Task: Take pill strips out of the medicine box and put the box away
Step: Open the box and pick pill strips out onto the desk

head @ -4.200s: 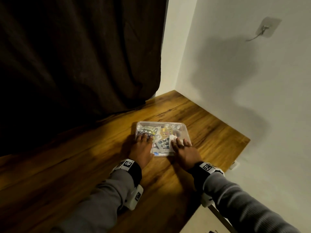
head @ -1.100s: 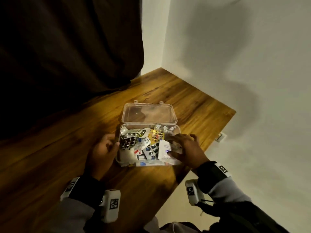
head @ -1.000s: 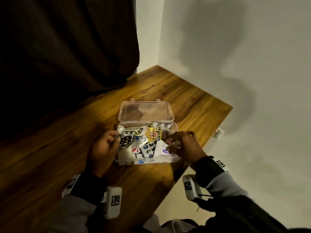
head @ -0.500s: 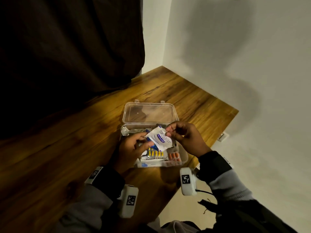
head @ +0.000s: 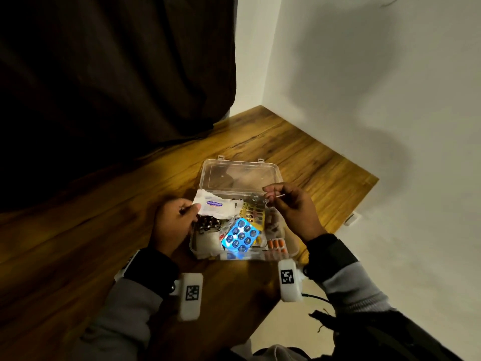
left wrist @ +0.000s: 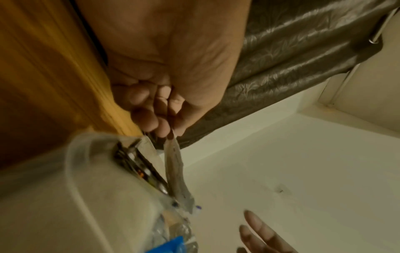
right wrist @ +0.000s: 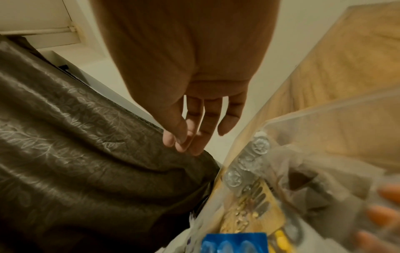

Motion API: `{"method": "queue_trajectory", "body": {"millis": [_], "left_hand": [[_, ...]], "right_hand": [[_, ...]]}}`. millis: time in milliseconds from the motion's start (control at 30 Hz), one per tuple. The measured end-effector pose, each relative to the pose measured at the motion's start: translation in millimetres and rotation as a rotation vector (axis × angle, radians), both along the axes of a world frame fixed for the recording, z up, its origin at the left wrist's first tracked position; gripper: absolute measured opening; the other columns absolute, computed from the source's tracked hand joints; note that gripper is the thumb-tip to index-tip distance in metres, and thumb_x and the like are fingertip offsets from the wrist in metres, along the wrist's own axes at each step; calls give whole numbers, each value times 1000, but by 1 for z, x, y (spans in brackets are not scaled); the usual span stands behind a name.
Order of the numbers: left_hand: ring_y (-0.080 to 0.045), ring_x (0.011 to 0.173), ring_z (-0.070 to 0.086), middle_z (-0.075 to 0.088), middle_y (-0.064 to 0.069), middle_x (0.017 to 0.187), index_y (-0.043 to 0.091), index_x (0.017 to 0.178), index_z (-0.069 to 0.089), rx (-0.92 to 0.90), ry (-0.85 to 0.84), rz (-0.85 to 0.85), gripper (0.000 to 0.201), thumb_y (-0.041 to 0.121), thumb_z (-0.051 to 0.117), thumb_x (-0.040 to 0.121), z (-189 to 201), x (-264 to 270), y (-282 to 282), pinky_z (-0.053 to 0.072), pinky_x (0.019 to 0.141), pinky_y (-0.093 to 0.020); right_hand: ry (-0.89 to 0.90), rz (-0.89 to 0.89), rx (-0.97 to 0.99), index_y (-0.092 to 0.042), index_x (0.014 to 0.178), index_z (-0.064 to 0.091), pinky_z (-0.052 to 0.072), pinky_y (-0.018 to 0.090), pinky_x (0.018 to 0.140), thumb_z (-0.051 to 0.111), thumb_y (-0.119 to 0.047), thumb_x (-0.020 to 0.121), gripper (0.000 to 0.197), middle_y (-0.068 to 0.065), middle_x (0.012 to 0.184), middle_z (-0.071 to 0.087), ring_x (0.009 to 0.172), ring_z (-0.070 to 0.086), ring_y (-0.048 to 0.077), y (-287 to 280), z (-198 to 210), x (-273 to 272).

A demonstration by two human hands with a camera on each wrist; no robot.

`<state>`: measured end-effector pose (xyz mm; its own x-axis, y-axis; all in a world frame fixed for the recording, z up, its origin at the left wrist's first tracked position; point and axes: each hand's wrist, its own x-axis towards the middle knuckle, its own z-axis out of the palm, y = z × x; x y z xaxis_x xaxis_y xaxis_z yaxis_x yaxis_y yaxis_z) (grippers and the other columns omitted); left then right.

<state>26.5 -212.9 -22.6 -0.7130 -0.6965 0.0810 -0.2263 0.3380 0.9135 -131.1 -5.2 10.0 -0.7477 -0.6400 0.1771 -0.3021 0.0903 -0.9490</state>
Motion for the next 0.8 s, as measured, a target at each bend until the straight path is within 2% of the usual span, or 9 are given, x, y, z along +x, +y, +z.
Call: {"method": "queue_trajectory", "body": {"millis": [100, 233, 300, 367, 500, 600, 667, 733, 800], "left_hand": [[-8, 31, 45, 56, -14, 52, 0, 64, 60, -50, -165, -36, 24, 13, 63, 84, -4, 9, -10, 39, 41, -24], [-16, 47, 44, 52, -8, 52, 6, 61, 59, -68, -230, -139, 23, 15, 67, 81, -2, 17, -12, 36, 55, -30], [-15, 51, 45, 54, -6, 54, 4, 64, 62, -89, -229, -203, 21, 18, 69, 79, 3, 18, -8, 34, 53, -28], [-13, 52, 45, 55, -5, 57, 2, 68, 64, -119, -237, -243, 21, 19, 70, 78, 5, 17, -4, 34, 52, -27], [-8, 49, 41, 49, 1, 53, 9, 60, 56, -180, -328, -313, 26, 22, 73, 75, 2, 11, 2, 30, 47, -20], [-7, 45, 38, 42, 6, 45, 18, 50, 45, -146, -349, -349, 39, 29, 73, 76, 3, 11, 2, 30, 47, -23], [-6, 42, 38, 40, 5, 40, 18, 47, 44, -123, -321, -307, 45, 39, 70, 77, 4, 12, 0, 31, 48, -24], [-12, 49, 42, 44, 5, 48, 14, 55, 51, -110, -260, -196, 40, 41, 68, 79, 5, 13, -2, 32, 51, -28], [-15, 61, 48, 54, 0, 66, 11, 75, 59, -108, -221, -76, 26, 34, 70, 78, 6, 12, -4, 37, 56, -29]], "right_hand": [[81, -71, 68, -30, 90, 66, 56, 28, 74, 57, 5, 88, 36, -5, 91, 69, 80, 63, 15, 11, -7, -2], [114, -179, 170, -26, 87, 67, 56, 35, 75, 58, 6, 85, 34, -7, 91, 70, 81, 64, 14, 27, -19, -5], [108, -219, 209, -16, 88, 69, 57, 26, 73, 60, 5, 83, 23, 2, 92, 72, 79, 64, 8, 33, -23, -7], [111, -229, 233, -13, 87, 69, 53, 16, 68, 62, 5, 82, 20, 7, 92, 72, 77, 64, 5, 37, -23, -8], [114, -225, 305, -24, 83, 68, 56, 32, 73, 64, 1, 81, 25, 2, 88, 73, 84, 68, 17, 42, -24, -10], [166, -185, 450, -26, 94, 69, 57, 37, 77, 69, -7, 80, 24, -5, 92, 74, 83, 69, 13, 42, -23, -9], [219, -150, 578, -26, 105, 68, 57, 35, 76, 71, -12, 79, 29, -7, 102, 73, 78, 67, 12, 39, -19, -8], [307, -124, 715, -27, 115, 64, 54, 33, 77, 74, -22, 78, 39, -9, 113, 70, 80, 66, 13, 36, -17, -6], [433, -83, 863, -33, 126, 55, 49, 38, 89, 73, -39, 75, 54, -9, 123, 66, 97, 65, 17, 32, -16, -2]]}}
